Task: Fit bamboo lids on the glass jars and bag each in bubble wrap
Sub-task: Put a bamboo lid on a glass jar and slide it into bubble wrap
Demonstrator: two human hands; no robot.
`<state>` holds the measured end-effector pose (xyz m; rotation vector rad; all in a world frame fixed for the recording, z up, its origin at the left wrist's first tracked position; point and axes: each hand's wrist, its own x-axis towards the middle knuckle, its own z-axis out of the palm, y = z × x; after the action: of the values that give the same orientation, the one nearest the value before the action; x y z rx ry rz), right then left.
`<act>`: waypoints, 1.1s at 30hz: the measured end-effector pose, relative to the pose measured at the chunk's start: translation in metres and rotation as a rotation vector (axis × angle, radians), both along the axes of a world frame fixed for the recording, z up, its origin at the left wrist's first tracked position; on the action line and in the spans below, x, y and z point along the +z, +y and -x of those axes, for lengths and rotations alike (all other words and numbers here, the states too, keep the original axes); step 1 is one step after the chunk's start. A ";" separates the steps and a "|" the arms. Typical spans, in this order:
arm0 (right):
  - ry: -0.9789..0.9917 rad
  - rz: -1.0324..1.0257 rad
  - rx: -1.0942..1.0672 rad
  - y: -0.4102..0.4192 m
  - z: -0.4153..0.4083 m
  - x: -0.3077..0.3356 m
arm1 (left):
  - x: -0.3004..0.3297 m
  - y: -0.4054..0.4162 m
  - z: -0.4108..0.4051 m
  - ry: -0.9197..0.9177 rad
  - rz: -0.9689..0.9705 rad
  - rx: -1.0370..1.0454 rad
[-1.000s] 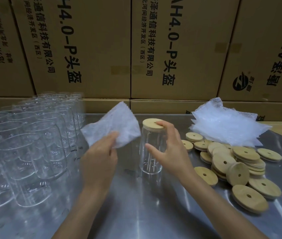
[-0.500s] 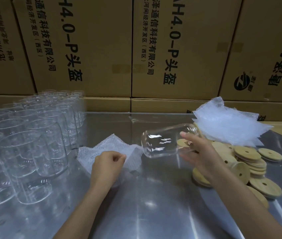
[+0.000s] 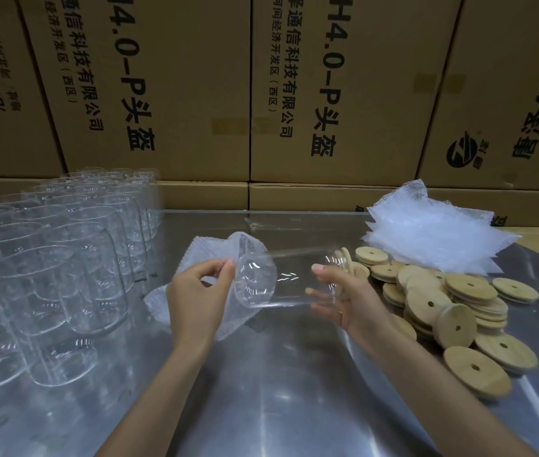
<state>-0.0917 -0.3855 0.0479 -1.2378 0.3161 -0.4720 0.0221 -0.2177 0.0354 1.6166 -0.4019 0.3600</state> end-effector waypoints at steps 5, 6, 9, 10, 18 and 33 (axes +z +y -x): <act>-0.044 0.071 -0.080 0.009 -0.001 -0.004 | 0.007 -0.001 0.014 -0.233 0.024 0.027; -0.040 0.090 -0.094 0.011 -0.002 -0.006 | 0.008 -0.002 0.016 -0.298 -0.003 0.028; -0.025 0.066 -0.106 0.019 -0.004 -0.013 | 0.007 -0.008 0.027 -0.524 -0.152 0.015; -0.027 0.030 -0.094 0.022 -0.006 -0.015 | 0.005 -0.011 0.031 -0.585 -0.193 -0.005; -0.035 -0.346 0.062 0.023 -0.007 -0.017 | -0.005 -0.023 0.048 -0.614 -0.299 -0.229; -0.076 -0.288 0.100 0.005 -0.006 -0.016 | -0.010 -0.030 0.054 -0.838 -0.719 -0.013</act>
<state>-0.0862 -0.3800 0.0322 -0.9483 0.2465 -0.3718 -0.0316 -0.2474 0.0255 2.0957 -1.2864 0.9676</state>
